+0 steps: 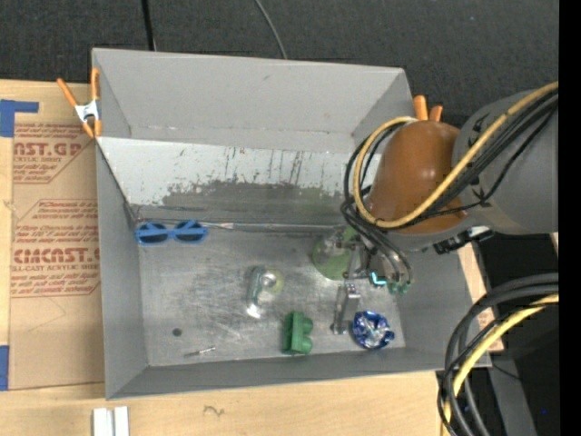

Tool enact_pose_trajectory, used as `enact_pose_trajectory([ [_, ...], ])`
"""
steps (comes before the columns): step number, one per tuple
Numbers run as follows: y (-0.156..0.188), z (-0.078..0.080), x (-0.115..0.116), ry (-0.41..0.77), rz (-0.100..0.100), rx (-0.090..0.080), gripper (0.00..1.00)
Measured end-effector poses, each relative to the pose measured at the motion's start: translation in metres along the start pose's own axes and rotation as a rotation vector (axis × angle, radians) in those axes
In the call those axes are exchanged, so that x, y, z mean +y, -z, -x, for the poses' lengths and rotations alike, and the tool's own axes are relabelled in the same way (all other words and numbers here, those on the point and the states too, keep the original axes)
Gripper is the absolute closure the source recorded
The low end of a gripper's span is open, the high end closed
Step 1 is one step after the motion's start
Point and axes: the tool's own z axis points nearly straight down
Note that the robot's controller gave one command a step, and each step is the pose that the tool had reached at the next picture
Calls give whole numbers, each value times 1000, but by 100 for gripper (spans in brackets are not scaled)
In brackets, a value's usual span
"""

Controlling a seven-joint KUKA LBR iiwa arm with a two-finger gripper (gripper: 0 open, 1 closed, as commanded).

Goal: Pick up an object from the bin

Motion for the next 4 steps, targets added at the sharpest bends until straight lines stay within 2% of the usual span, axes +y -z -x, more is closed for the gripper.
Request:
enact_pose_trajectory([
  [1, -50, -22, 93, 265, -8, -31, 0],
  [2, -44, -21, 95, 267, -4, -26, 100],
  [3, 85, -10, 124, 411, -1, -17, 100],
  [4, -33, -23, 77, 466, 0, -9, 100],
])
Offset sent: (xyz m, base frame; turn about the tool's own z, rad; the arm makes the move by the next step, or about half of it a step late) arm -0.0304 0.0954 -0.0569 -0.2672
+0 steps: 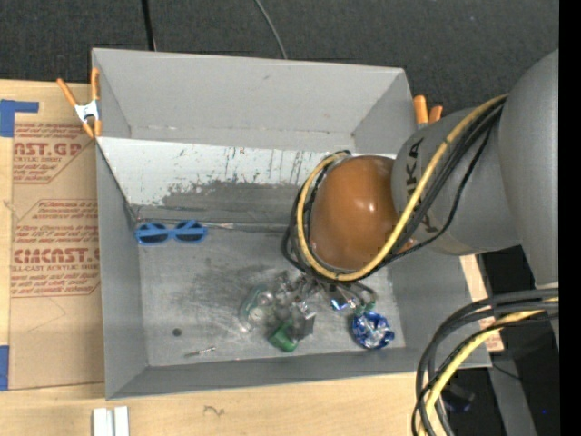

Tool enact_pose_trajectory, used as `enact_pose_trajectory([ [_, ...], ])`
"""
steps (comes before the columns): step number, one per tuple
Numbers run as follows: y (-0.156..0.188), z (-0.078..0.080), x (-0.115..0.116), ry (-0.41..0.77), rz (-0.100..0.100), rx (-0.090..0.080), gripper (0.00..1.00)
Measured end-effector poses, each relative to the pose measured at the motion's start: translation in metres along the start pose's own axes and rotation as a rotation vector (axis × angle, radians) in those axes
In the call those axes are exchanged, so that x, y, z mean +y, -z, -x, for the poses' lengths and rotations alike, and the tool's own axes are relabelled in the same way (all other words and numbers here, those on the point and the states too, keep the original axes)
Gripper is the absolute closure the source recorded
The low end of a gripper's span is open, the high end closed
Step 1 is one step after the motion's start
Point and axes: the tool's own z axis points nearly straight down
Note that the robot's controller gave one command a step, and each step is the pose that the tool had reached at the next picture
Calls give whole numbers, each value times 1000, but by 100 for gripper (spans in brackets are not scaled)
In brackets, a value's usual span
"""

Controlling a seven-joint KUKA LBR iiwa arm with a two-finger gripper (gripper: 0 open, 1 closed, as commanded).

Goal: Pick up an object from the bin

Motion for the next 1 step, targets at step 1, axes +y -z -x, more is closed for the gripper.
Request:
enact_pose_trajectory([
  [1, 93, 18, 15, 282, -2, -3, 100],
])
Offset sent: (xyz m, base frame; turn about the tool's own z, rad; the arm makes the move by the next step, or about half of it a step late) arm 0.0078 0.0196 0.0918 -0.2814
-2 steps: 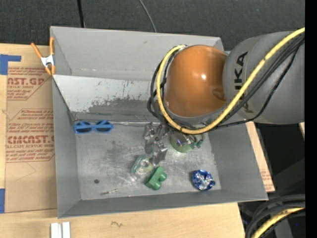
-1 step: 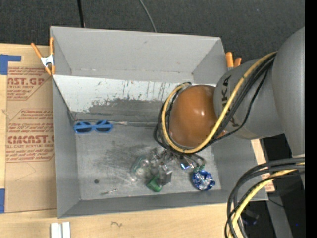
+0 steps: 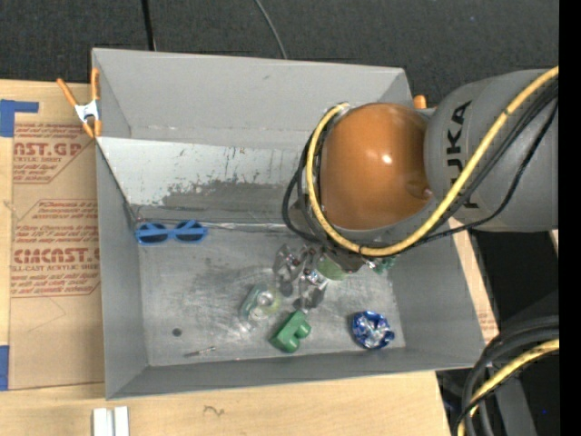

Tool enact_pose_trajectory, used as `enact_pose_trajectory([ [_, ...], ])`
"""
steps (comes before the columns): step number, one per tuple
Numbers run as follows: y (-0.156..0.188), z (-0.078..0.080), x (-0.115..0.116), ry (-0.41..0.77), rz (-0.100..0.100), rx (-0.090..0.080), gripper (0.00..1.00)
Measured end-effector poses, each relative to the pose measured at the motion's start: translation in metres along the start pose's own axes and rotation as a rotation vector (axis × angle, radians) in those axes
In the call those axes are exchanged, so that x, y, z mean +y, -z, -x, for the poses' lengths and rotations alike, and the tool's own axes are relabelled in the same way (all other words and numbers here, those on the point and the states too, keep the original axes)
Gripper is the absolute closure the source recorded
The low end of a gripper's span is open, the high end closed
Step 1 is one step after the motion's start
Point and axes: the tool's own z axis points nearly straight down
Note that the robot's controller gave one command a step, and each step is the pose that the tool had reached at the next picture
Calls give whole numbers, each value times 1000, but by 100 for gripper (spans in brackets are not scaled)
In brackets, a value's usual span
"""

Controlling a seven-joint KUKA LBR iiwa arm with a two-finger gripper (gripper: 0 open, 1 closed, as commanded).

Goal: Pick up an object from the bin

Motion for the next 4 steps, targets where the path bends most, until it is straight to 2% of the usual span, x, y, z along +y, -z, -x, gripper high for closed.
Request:
enact_pose_trajectory([
  [1, -1, -1, 0, -1, 3, 3, 0],
  [2, -102, -15, -31, 171, -3, -6, 0],
  [3, -109, -18, -13, 522, -25, -22, 0],
  [4, -110, -9, -1, 1061, -28, -21, 0],
])
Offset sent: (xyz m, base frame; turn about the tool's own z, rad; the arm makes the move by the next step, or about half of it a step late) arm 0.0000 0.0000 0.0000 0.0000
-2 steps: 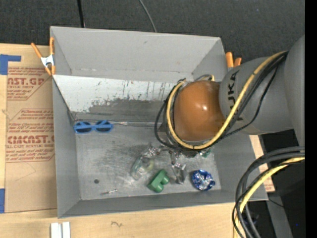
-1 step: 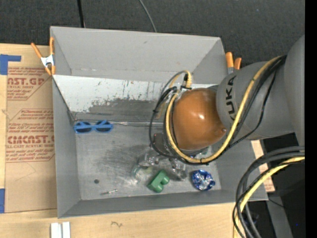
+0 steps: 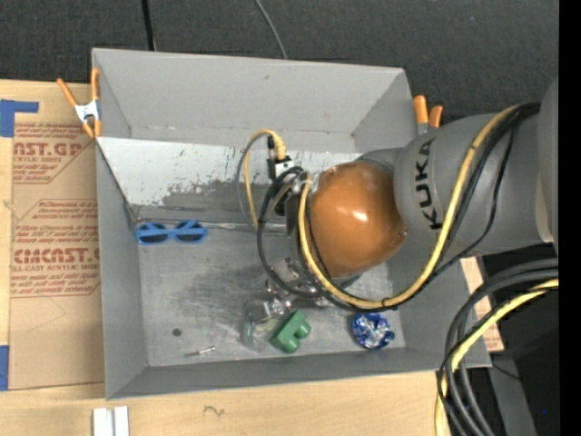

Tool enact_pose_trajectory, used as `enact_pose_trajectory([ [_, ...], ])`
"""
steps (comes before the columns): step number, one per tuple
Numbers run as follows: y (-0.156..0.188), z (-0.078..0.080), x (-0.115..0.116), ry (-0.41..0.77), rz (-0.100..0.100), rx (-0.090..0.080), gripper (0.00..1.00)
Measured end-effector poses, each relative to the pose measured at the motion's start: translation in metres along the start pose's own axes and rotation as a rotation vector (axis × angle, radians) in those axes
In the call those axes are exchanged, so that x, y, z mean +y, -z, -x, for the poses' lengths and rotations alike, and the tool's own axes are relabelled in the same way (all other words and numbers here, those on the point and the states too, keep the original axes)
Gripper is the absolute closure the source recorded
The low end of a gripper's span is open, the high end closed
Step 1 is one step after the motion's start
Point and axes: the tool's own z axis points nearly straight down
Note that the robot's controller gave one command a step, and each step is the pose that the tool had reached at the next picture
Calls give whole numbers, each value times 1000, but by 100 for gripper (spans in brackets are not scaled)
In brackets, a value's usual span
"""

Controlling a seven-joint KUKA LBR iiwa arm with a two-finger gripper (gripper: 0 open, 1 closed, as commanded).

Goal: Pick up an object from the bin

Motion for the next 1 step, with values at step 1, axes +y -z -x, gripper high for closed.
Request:
enact_pose_trajectory([
  [1, 5, 14, -1, 10, -3, -21, 100],
])
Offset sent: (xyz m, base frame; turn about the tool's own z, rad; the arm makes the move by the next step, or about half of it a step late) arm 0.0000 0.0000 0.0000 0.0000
